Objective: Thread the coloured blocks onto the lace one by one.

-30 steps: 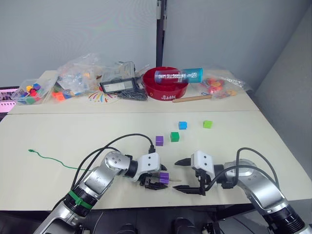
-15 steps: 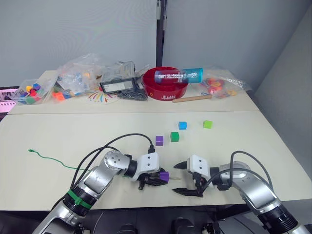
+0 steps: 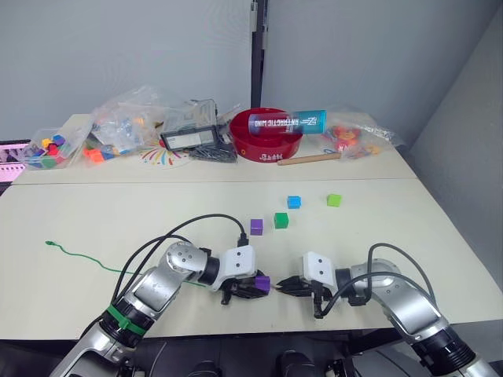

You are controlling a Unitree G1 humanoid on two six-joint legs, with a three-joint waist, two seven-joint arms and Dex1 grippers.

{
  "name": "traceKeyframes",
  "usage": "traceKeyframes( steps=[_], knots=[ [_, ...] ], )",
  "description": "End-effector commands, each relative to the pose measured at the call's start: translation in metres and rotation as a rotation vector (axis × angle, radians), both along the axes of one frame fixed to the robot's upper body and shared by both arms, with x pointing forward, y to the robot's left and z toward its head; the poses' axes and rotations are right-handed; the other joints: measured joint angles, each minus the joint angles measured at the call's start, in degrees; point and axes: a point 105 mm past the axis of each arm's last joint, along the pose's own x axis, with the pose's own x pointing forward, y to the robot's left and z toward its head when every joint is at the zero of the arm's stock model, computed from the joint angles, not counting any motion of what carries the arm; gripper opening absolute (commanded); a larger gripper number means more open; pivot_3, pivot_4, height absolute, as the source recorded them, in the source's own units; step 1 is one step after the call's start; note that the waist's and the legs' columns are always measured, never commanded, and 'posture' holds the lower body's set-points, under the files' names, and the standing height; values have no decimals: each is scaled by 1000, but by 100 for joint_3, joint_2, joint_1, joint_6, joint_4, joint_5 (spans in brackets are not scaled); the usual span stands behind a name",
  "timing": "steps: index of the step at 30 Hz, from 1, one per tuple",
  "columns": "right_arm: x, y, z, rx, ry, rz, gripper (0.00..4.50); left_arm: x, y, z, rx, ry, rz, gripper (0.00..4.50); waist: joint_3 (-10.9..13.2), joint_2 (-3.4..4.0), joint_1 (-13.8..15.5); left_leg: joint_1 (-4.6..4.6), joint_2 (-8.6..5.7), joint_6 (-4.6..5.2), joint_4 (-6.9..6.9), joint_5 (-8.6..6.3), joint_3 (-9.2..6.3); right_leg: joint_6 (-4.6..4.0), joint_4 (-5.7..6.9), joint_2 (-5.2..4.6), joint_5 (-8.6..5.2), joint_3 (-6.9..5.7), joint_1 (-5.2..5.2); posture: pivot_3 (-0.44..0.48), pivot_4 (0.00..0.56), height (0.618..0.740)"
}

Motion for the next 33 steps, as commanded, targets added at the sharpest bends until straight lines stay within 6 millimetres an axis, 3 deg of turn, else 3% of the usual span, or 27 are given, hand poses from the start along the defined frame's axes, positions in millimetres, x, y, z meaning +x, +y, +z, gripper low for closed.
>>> traceKeyframes(
  steps=[1, 4, 6, 9, 12, 18, 21, 24, 26, 29, 30, 33],
  knots=[
    [3, -7, 3, -24, -24, 0, 0, 0, 8, -4, 23, 8, 13, 1323, 0, 0, 2, 0, 0, 0, 0, 0, 0, 0, 0, 0, 0, 0, 0, 0, 150, 740],
    [5, -8, 4, -33, -34, 7, 0, 3, 27, -3, 24, 2, 62, 1323, 0, 0, -17, 0, 0, 0, 0, 0, 0, -2, 0, 0, 1, 0, 0, 0, 150, 740],
    [7, -9, 5, -42, -41, 9, 0, 6, 68, -4, 50, 8, 141, 1323, 0, 0, -48, 7, 3, 2, -2, -1, 1, -3, 2, 2, 1, 0, 0, 0, 150, 740],
    [9, -12, 6, -49, -44, 11, 0, 4, 114, 2, 70, 7, 211, 1323, 1, -2, -138, 17, 10, 3, -20, -2, 1, -8, 5, 6, -2, 0, -1, 0, 150, 740],
    [11, -15, 9, -69, -51, 26, 0, 2, 181, 7, 142, -15, 304, 1323, 3, 2, -156, 27, 12, 3, -35, -1, 1, -11, 11, 8, -11, -2, -3, 0, 150, 740],
    [12, -16, 10, -81, -51, 47, 0, 0, 259, 17, 226, -65, 440, 1323, 4, 3, -114, 15, 11, 3, -36, -1, 7, -12, 13, 6, -16, -4, -20, 0, 150, 740],
    [13, -15, 10, -82, -50, 55, 0, 0, 275, 16, 239, -60, 472, 1323, 4, 3, -100, 9, 11, 3, -36, -1, 8, -42, 15, 6, 2, -4, -29, 0, 150, 740],
    [14, -12, 10, -80, -52, 60, 0, 3, 273, 13, 209, -46, 478, 1323, 4, 4, -99, 6, 11, 3, -36, -1, 10, -42, 21, 6, 2, -3, -33, 0, 150, 740],
    [15, -10, 11, -76, -53, 66, 0, 4, 270, 13, 181, -26, 471, 2340, 3, 5, -101, 6, 11, 3, -36, -1, 11, -42, 30, 7, 2, -3, -37, 0, 150, 740],
    [15, -8, 13, -71, -55, 72, 0, 5, 265, 20, 145, -3, 453, 3174, 3, 4, -105, 2, 11, 3, -35, -1, 11, -41, 35, 8, 1, -3, -45, 0, 150, 740],
    [15, -8, 14, -69, -56, 74, 0, 7, 264, 24, 134, -8, 453, 3247, 3, 4, -111, -3, 11, 3, -35, -1, 12, -42, 35, 8, 2, -1, -50, 0, 150, 740],
    [16, -7, 16, -66, -58, 79, 0, 10, 263, 40, 141, -34, 449, 4318, 3, 3, -116, -41, 12, 2, -32, 0, 9, -44, 40, 8, 4, -2, -89, 0, 150, 740]
  ],
)
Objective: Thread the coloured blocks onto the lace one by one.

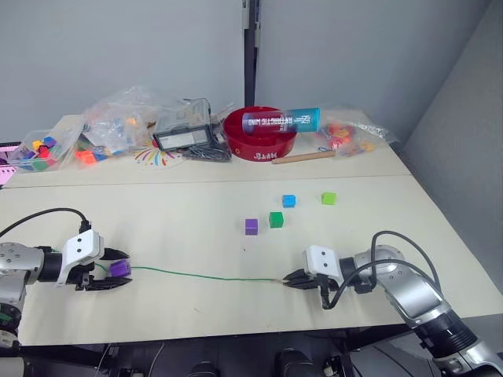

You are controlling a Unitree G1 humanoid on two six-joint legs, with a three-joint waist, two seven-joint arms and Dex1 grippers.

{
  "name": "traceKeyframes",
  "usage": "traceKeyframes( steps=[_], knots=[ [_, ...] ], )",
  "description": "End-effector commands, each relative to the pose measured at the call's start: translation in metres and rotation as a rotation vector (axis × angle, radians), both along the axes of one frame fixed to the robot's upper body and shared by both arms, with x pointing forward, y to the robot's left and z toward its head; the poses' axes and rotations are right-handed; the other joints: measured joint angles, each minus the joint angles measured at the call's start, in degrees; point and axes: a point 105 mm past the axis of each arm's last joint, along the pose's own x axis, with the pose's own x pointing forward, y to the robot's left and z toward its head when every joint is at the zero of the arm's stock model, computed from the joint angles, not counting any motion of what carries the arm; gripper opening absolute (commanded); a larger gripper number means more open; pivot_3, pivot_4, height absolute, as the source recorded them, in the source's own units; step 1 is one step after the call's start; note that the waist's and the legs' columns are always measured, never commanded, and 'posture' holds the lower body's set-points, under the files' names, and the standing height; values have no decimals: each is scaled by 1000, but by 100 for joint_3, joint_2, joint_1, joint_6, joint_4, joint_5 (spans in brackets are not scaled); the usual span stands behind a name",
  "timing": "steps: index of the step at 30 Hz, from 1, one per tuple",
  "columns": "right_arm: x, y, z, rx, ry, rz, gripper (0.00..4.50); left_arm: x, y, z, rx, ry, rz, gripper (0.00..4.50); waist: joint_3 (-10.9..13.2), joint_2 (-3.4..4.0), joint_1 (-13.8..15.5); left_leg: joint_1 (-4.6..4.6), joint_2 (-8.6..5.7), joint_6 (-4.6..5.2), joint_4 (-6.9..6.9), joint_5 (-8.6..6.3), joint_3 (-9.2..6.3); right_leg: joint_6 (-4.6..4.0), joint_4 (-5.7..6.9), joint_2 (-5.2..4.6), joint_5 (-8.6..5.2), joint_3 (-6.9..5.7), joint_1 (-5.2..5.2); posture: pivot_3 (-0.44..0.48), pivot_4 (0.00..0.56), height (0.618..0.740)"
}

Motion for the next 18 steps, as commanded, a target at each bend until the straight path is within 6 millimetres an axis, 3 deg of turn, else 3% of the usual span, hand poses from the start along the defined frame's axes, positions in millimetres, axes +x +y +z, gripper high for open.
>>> traceKeyframes(
  steps=[1, 4, 7, 9, 13, 18],
  knots=[
    [3, 2, 8, 5, -27, 12, 0, 2, -1, 26, 6, -25, -20, 4480, 0, 0, 2, -4, 0, 0, 0, 0, -2, -1, 1, 0, 0, -1, -4, 0, 150, 740],
    [3, 4, 11, 8, -28, 22, 0, 3, -12, 50, 5, -25, -63, 4480, 7, -11, 3, -28, 1, 0, 2, 0, -8, -1, 1, 0, 1, -8, -22, 0, 150, 740],
    [2, 11, 15, 15, -26, 35, 0, 3, -46, 68, -49, -18, -128, 4480, 7, -11, 14, -34, 1, 0, 4, 0, -7, 1, -2, -4, 0, -8, -22, 0, 150, 740],
    [3, 16, 17, 16, -27, 42, 0, -2, -71, 69, -89, 8, -178, 4480, 9, -8, 32, -34, -1, 0, 4, 0, -7, 3, -4, -7, -1, -7, -21, 0, 150, 740],
    [3, 30, 18, -18, -37, 56, 0, -15, -145, 52, -221, 21, -294, 4480, 11, -4, 32, -34, 0, 0, 3, 0, -7, 4, -3, -7, -1, -6, -19, 0, 150, 740],
    [2, 40, 19, -50, -38, 52, 0, -10, -205, 24, -259, -50, -324, 4480, 12, -6, 69, -33, -3, 0, 10, 0, -12, 2, -1, -5, 1, -6, -18, 0, 150, 740]
  ],
)
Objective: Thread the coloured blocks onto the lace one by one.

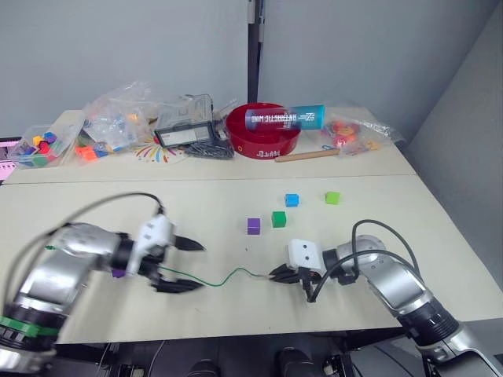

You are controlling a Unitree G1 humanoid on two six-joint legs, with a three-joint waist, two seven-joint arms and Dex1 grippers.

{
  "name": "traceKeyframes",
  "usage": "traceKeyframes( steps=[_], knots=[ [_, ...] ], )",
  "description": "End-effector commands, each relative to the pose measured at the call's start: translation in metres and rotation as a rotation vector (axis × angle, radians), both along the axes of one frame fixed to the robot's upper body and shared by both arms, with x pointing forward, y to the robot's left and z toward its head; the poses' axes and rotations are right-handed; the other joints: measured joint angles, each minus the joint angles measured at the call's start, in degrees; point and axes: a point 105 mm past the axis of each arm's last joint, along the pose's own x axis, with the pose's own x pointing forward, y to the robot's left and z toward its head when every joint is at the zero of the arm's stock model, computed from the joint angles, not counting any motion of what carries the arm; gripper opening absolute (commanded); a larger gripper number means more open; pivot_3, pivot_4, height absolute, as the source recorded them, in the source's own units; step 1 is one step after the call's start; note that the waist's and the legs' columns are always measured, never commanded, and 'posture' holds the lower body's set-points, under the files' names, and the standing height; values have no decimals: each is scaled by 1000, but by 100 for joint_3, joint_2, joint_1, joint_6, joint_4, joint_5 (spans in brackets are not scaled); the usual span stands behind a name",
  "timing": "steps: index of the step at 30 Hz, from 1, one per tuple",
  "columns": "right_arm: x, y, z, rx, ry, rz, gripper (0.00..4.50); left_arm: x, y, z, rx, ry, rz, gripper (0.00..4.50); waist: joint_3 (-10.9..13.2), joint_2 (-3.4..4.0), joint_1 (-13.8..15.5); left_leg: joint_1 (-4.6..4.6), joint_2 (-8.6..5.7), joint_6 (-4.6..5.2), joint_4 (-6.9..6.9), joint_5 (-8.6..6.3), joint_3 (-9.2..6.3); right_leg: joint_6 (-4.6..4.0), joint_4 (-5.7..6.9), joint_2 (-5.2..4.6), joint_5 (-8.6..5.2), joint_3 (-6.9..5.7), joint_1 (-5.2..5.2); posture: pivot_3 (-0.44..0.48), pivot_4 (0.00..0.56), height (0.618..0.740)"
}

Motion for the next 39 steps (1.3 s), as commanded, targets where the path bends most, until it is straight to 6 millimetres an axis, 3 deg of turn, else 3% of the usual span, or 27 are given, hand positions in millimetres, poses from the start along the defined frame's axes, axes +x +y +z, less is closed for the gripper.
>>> traceKeyframes(
  steps=[1, 7, 18, 19, 31, 39],
  knots=[
    [-1, 10, 10, 1, -34, 9, 0, 10, -25, -1, 1, -90, 25, 4480, 0, 0, 16, -1, -2, 0, 2, 0, -1, 0, 2, 0, 0, 0, 0, 0, 150, 740],
    [-2, 13, 12, -5, -29, -16, 0, 19, -50, -19, 38, -132, 20, 4480, 0, 0, 58, 0, -6, 0, 13, 0, -2, 0, 1, -2, 2, 1, 5, 0, 150, 740],
    [0, 16, 12, 6, -28, -41, 0, 18, -65, -26, 50, -135, -25, 4480, 0, 0, 67, -5, -6, 0, 34, 0, -4, 4, 1, -2, 4, 0, 10, 0, 150, 740],
    [0, 16, 12, 6, -27, -43, 0, 18, -65, -26, 46, -135, -26, 3930, -1, 0, 64, -5, -6, 0, 34, 0, -4, 5, 1, -2, 4, 0, 10, 0, 150, 740],
    [3, 14, 10, -2, -31, -55, 0, 17, -61, -26, 56, -126, -25, 58, -1, 0, 64, -4, -7, 0, 36, 0, -5, 6, 2, -2, 5, 0, 11, 0, 150, 740],
    [2, 13, 9, -12, -29, -51, 0, 19, -60, -26, 56, -127, -17, 22, -1, 0, 66, -4, -7, 0, 36, 0, -5, 6, 2, -3, 5, 0, 12, 0, 150, 740]
  ],
)
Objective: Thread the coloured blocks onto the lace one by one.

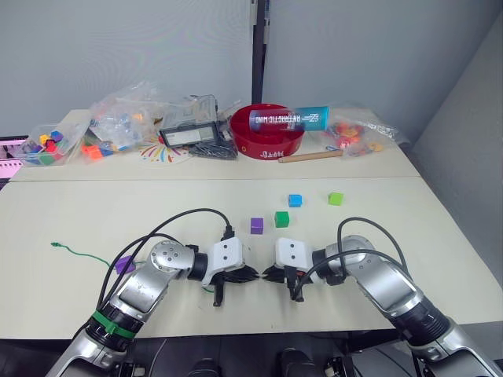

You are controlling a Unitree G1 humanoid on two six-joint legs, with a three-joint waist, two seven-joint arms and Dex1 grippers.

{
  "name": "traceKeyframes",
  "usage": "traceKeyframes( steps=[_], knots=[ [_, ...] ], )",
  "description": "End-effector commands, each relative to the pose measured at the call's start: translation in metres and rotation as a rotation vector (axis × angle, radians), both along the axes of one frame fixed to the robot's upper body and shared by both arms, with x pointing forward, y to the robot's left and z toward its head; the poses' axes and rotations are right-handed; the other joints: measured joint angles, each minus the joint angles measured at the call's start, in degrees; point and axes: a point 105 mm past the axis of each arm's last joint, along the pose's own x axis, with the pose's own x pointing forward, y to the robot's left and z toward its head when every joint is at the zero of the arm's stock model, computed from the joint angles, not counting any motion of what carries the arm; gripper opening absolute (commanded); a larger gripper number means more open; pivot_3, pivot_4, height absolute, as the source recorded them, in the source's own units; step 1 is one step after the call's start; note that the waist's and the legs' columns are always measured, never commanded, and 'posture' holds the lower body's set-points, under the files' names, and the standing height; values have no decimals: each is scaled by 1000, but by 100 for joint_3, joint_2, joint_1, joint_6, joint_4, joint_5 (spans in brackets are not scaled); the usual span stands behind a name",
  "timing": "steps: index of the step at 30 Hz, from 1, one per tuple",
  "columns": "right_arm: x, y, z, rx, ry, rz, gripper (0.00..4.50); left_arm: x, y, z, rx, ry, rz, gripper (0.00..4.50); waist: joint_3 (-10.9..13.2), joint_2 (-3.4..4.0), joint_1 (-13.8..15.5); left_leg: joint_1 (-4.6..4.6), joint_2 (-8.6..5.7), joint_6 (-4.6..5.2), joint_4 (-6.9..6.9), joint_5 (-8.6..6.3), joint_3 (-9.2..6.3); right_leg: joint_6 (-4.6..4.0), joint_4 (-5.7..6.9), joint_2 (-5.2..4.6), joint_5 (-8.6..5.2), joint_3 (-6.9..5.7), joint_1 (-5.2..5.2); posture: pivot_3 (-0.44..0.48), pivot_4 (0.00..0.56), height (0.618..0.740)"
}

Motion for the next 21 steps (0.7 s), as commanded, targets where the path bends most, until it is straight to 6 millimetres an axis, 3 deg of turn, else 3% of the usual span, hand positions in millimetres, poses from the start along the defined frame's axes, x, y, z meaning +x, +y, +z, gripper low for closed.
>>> traceKeyframes(
  steps=[1, 3, 10, 16, 21],
  knots=[
    [-1, 1, 7, 5, -29, 15, 0, 3, 0, 7, -14, -25, 9, 22, 0, 0, -1, 0, 0, 0, 0, 0, 0, 0, 0, 0, 0, 0, 0, 0, 150, 740],
    [-2, 0, 8, 9, -28, 13, 0, 3, 0, 7, -17, -25, 8, 22, 0, 0, -1, 0, 0, 0, 0, 0, 0, 0, 0, 0, 0, 0, 0, 0, 150, 740],
    [-5, -9, 20, 98, -22, -77, 2333, 2, 0, 7, -33, -19, 12, 0, 0, 0, 7, -1, -1, 0, 1, 0, -1, 0, 0, -1, 0, 0, 0, 0, 150, 740],
    [8, -50, 43, 307, -2, -401, 4409, 2, 3, 9, -52, -20, 26, 0, -1, -1, 23, 0, -1, 0, 2, 0, -2, 1, 0, -1, 1, 0, 4, 0, 150, 740],
    [38, -92, 35, 457, -130, -896, 4490, 2, 5, 11, -80, -19, 48, 0, -2, 0, -1, 1, -1, 0, 0, 0, -1, 1, 3, -1, 1, 2, 4, 0, 150, 740]
  ],
)
